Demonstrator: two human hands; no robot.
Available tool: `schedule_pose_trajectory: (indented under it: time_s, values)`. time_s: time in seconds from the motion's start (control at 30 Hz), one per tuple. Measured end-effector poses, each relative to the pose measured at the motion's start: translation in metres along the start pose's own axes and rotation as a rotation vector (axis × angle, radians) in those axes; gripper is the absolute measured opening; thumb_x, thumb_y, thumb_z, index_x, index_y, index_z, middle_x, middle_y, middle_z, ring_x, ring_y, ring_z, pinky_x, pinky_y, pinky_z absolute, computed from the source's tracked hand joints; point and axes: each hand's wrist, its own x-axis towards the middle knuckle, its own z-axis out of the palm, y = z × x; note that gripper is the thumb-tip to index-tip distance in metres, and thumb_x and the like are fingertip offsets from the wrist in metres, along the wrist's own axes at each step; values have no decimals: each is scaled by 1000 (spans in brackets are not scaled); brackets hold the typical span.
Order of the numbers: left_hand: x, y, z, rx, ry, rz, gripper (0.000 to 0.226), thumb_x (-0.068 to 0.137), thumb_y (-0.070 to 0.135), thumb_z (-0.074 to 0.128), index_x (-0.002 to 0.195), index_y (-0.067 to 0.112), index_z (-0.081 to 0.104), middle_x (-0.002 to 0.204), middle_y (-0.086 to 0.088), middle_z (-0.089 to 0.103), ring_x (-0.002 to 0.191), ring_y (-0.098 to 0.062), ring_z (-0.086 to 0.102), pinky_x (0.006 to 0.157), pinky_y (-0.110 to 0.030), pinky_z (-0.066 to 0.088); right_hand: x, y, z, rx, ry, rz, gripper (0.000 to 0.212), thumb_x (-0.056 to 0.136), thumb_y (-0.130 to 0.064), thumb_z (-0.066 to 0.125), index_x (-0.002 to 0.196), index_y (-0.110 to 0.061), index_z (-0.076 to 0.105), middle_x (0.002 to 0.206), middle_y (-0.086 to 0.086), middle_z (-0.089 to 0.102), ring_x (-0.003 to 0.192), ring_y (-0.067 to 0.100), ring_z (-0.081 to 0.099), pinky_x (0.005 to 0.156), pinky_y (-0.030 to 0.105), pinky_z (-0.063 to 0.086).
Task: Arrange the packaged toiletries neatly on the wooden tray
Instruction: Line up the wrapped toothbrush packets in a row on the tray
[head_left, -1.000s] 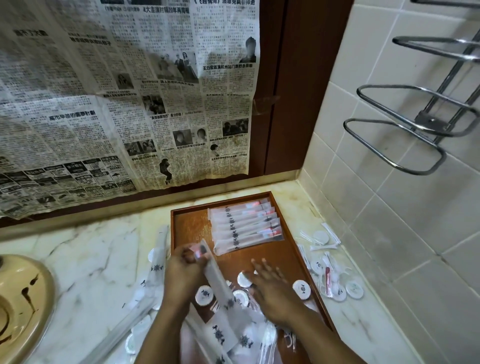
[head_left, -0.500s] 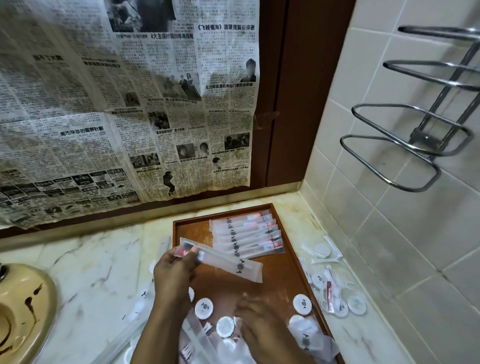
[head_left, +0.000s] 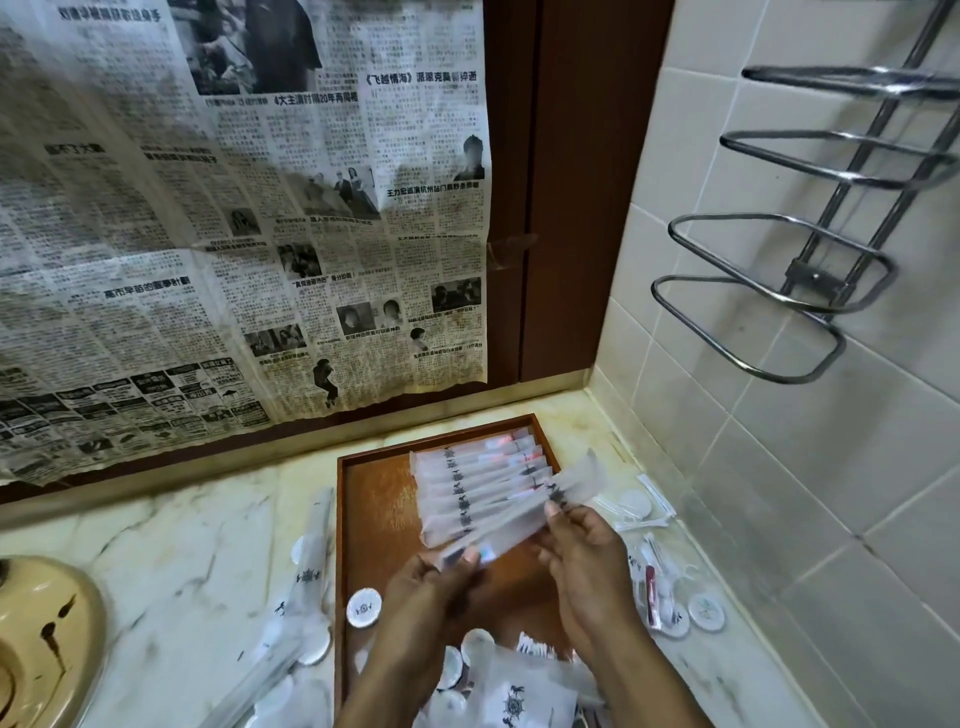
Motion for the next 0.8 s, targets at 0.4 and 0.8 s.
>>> schedule_pose_trajectory:
  time_s: [0.4,0.8]
  values:
    - [14,99,29,640,-215,443,18,93,34,72,107,24,75,101,10,77,92,-4,71,73,-19,55,5,-41,-1,-621,-377,-270,8,90,-18,73,92,-26,73,93,-12,74,88,2,68,80,16,51]
    - [33,68,-16,511,108,386,4,83,18,82,80,15,81,80,1,79,67,-6,69,65,-25,49,17,-31,-57,-932,-439,-48,19,87,-38,74,81,-20,74,71,-7,68,66,3,61,66,23,48]
